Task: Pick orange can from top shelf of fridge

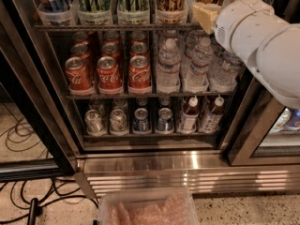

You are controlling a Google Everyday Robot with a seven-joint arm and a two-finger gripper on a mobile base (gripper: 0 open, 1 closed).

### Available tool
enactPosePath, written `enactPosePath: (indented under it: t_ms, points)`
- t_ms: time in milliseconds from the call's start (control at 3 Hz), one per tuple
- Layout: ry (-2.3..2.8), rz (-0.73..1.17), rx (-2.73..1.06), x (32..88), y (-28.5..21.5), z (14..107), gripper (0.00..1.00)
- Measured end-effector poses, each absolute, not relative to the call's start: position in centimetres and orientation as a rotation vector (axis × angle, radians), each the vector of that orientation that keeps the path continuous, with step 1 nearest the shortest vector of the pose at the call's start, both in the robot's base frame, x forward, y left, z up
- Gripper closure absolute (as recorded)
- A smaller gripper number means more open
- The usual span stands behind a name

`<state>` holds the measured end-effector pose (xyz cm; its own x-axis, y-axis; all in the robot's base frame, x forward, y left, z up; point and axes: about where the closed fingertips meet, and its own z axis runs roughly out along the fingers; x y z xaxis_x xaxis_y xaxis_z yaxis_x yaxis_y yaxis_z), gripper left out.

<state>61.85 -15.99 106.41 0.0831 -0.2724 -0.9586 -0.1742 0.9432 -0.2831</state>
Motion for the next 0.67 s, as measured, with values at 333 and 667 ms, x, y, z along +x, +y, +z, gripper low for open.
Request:
enactPosePath:
  t_ms: [333,667]
  points:
    - [1.473,-0.089,-0.349,63.06,-16.05,107.21,0.43]
    - [1.458,-0.094,-0.338,64.03,-15.91,107.75,0.43]
